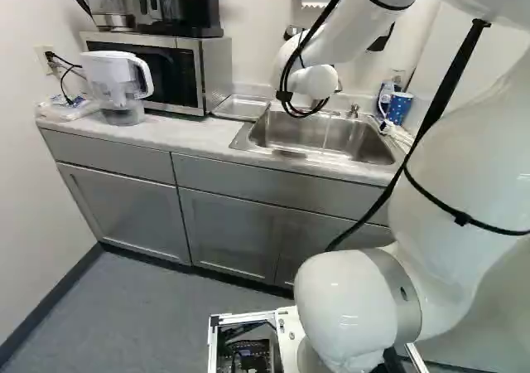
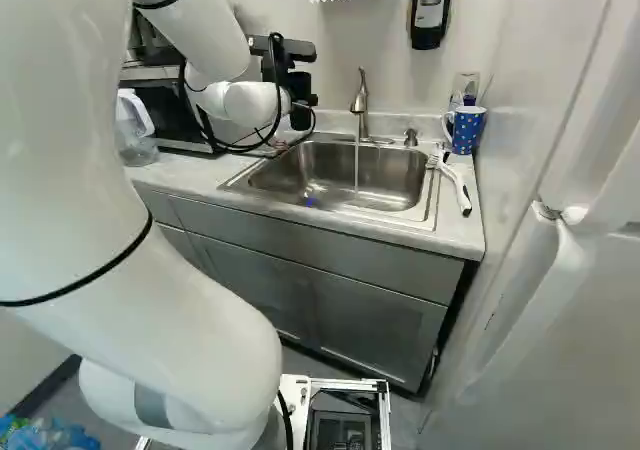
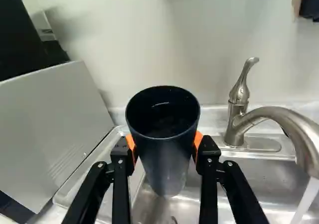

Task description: Rinse the cup and place it in the tray

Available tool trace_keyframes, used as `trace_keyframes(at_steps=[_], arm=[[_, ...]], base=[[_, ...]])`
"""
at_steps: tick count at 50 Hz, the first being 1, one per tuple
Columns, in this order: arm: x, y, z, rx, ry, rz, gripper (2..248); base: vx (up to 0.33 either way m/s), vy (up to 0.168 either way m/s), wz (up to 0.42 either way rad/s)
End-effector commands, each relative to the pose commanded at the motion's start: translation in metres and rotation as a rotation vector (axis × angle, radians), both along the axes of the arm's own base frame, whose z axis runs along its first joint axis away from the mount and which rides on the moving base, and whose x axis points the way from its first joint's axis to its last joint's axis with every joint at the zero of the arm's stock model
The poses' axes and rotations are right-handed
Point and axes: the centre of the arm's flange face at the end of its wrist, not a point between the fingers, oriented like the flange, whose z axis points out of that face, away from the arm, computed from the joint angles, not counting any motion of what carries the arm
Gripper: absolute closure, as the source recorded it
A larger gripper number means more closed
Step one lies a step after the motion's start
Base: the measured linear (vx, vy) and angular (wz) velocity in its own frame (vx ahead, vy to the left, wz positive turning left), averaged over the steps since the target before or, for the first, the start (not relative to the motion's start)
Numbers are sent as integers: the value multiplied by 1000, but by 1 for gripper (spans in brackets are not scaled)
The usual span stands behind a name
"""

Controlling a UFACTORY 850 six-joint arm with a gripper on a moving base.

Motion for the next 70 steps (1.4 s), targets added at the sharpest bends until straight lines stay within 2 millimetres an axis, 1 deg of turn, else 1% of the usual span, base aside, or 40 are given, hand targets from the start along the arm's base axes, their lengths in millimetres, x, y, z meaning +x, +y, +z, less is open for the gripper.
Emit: trace_keyframes(at_steps=[70], arm=[[0,0,0,727,-43,-100,126]], base=[[0,0,0]])
